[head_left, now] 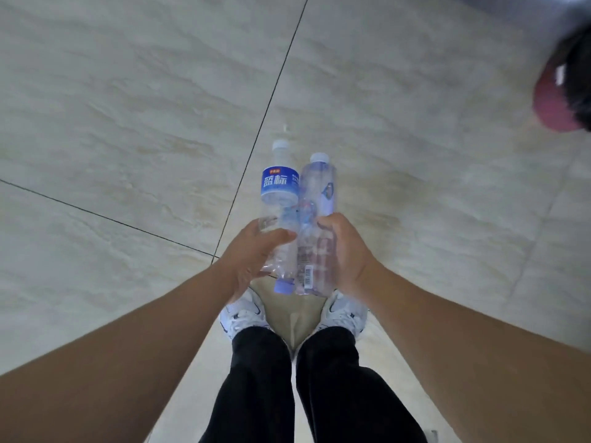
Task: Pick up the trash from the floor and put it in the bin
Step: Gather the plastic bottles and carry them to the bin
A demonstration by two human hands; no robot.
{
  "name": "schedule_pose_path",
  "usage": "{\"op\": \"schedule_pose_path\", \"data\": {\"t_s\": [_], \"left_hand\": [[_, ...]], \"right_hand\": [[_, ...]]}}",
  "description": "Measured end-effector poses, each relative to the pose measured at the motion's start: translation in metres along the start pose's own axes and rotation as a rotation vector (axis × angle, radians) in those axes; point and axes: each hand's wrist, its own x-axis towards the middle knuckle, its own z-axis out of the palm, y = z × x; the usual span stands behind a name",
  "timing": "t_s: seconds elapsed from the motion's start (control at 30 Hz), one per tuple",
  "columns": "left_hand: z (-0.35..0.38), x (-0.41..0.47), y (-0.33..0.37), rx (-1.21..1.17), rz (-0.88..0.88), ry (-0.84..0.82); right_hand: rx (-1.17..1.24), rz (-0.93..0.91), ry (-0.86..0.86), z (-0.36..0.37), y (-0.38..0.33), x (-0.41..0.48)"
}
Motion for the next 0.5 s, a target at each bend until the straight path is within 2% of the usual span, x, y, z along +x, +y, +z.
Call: {"op": "schedule_pose_path", "data": {"t_s": [0.27, 0.5], "left_hand": [[0.091, -0.146, 0.089, 0.146, 0.028, -0.146], [0.206, -0.198, 0.148, 0.277, 0.056, -0.277]], "right_hand": [[0.216, -0.103, 0.026, -0.052, -0.049, -0.178], [0.418, -0.275, 0.048, -0.127, -0.086, -0.271]]}}
